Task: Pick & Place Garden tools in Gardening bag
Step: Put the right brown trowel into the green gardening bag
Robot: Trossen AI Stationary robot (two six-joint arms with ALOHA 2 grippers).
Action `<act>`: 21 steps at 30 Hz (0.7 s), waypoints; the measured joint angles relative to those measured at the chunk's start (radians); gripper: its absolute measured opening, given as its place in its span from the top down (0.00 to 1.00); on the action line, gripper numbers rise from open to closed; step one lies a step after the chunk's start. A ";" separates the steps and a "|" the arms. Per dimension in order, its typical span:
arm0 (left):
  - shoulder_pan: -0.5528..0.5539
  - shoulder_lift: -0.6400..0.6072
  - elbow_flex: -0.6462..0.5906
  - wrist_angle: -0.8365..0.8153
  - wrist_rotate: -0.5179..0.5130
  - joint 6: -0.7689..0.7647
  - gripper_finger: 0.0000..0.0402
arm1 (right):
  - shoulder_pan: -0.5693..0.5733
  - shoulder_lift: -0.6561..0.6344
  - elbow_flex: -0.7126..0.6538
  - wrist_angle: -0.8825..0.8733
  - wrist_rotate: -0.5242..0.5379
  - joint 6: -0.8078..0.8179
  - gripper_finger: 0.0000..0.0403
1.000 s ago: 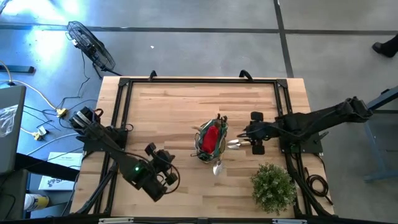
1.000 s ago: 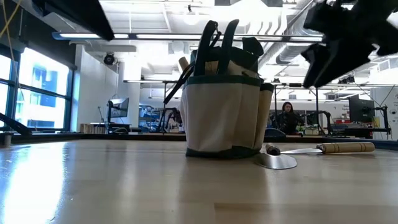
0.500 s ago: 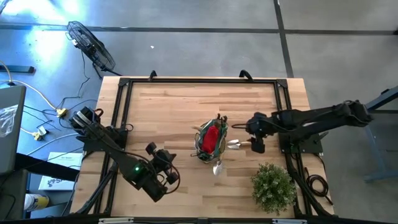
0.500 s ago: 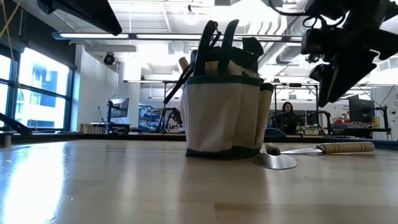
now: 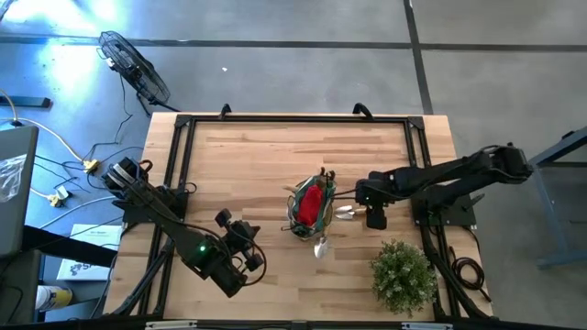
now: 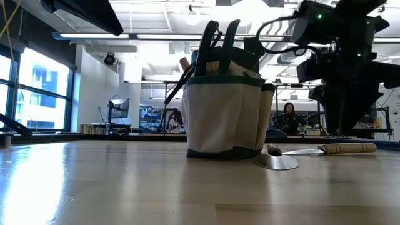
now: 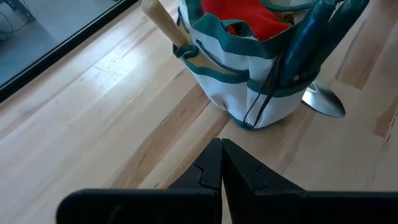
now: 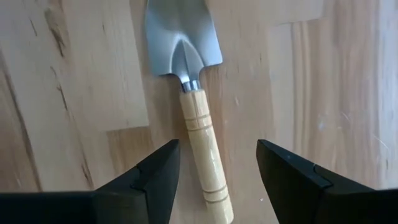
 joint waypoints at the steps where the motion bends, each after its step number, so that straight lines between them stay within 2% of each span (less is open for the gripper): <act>1: 0.000 0.000 0.000 0.000 0.000 0.000 1.00 | 0.000 0.007 0.000 0.001 0.001 -0.005 0.49; 21: 0.000 0.001 0.000 0.005 0.000 -0.003 1.00 | 0.023 0.025 0.000 0.006 -0.015 -0.058 0.49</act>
